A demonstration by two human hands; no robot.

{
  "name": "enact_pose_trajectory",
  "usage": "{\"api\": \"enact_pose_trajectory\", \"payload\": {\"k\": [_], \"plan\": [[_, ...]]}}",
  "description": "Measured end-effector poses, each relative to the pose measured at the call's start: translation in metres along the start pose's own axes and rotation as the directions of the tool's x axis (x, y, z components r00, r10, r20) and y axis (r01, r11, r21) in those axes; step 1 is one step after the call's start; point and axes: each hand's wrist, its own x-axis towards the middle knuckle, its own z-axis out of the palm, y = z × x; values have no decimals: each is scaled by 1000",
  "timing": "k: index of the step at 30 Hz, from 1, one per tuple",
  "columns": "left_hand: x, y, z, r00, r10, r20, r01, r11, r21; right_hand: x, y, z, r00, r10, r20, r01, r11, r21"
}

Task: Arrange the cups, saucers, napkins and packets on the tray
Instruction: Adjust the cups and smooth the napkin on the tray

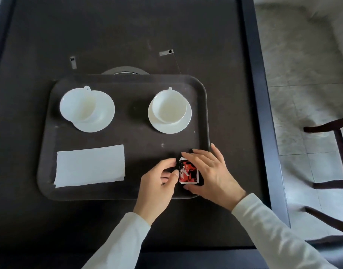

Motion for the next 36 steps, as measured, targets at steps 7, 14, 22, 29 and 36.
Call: {"api": "enact_pose_trajectory", "payload": {"k": [7, 14, 22, 29, 36], "plan": [[-5, 0, 8, 999, -26, -18, 26, 999, -26, -3, 3, 6, 999, 6, -37, -4, 999, 54], [-4, 3, 10, 998, -47, -28, 46, 998, -34, 1, 3, 7, 999, 21, -43, -18, 997, 74], [-4, 3, 10, 998, -52, -30, 51, 998, -34, 5, 3, 6, 1000, 15, -18, -14, 996, 84], [-4, 3, 13, 997, -56, -45, 55, 998, -23, 3, 4, 6, 1000, 25, 0, -25, 995, 96], [-6, 2, 16, 997, -47, -67, 46, 999, -19, 5, 2, 5, 999, 42, 13, -44, 993, 111]]}}
